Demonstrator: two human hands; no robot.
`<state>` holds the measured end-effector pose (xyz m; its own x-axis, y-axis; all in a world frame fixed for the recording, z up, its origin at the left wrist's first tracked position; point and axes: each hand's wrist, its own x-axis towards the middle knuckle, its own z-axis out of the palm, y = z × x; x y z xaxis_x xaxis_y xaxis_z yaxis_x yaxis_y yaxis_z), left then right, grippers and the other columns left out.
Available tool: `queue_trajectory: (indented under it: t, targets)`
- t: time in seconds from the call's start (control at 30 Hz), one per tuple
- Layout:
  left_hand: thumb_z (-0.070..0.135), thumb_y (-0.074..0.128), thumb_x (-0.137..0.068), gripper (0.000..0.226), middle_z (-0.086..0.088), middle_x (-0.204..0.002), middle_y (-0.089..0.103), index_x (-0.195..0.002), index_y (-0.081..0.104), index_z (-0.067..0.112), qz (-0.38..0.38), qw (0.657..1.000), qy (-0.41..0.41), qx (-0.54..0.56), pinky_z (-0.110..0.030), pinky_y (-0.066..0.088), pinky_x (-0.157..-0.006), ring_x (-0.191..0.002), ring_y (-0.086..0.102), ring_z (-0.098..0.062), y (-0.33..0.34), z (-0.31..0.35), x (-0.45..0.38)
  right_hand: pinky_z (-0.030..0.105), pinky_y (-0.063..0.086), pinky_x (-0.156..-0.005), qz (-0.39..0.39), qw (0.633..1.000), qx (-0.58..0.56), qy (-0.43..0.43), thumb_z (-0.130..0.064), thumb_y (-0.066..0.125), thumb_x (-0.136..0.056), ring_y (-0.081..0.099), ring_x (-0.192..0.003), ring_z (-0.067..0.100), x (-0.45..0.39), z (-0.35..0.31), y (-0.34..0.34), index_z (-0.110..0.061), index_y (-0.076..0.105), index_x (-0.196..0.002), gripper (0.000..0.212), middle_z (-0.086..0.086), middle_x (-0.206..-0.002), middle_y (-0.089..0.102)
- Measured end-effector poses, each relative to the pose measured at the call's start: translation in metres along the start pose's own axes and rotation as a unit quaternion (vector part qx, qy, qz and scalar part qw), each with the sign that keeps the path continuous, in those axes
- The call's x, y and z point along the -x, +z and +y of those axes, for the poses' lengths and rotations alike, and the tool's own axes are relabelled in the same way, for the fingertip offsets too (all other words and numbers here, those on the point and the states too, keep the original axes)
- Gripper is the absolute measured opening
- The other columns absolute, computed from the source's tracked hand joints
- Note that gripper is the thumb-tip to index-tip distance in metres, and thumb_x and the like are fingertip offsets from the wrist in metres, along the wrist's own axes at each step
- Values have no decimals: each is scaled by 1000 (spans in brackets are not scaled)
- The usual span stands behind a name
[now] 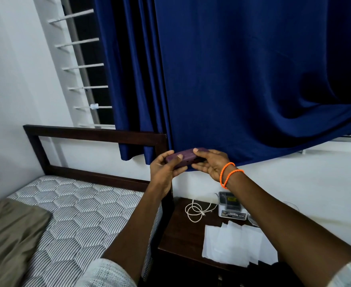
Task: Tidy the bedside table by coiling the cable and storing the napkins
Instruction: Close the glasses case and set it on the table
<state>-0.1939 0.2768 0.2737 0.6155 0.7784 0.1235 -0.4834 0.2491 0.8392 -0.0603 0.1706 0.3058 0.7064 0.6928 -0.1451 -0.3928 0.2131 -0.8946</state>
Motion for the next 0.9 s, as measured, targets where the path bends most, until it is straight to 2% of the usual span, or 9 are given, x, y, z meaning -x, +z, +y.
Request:
queue_trajectory:
  t: [0.17, 0.43, 0.53, 0.63, 0.8, 0.9]
  targets:
    - [-1, 81, -79, 37, -21, -117, 65, -112, 64, 2, 0, 1000, -4, 4, -37, 64, -67, -98, 74, -41, -2, 1, 1, 42, 63, -66, -7, 1000, 1, 0, -5, 84, -76, 77, -77, 34, -5, 3, -1, -5, 59, -110, 42, 25, -104, 72]
    - [-4, 81, -78, 37, -20, -114, 67, -111, 64, 1, 4, 1000, -5, 2, -42, 65, -73, -92, 76, -37, -8, 1, 2, 41, 63, -67, -13, 1000, -2, -4, -4, 84, -76, 77, -81, 35, -11, 13, -1, -6, 60, -109, 41, 24, -101, 73]
    - [-3, 82, -78, 38, -22, -118, 66, -111, 63, 0, 10, 1000, -23, -5, -43, 65, -73, -96, 75, -39, -12, 0, 3, 43, 63, -68, 5, 1000, -13, -11, -5, 84, -77, 77, -79, 35, -15, 23, -1, -9, 55, -106, 41, 23, -96, 73]
    - [0, 80, -81, 30, -25, -114, 69, -106, 64, -2, 19, 999, -48, -5, -48, 64, -76, -98, 74, -39, -19, -4, 4, 44, 63, -66, 26, 999, -20, -15, -6, 82, -80, 77, -78, 36, -21, 37, -2, -11, 52, -108, 42, 25, -100, 71]
    - [2, 80, -82, 19, -21, -103, 74, -98, 69, -1, 41, 994, -93, -50, -50, 63, -77, -89, 77, -34, -37, -17, 6, 49, 63, -72, 33, 999, 3, -5, -8, 76, -87, 76, -83, 38, -29, 66, -8, -9, 57, -113, 32, 23, -105, 71]
    - [4, 80, -83, 16, -20, -103, 75, -96, 71, 1, 52, 986, -129, -91, -50, 63, -81, -92, 75, -33, -51, -26, 9, 47, 63, -69, 42, 999, 21, 4, -8, 73, -89, 76, -81, 37, -33, 84, -11, -10, 60, -109, 24, 22, -99, 72]
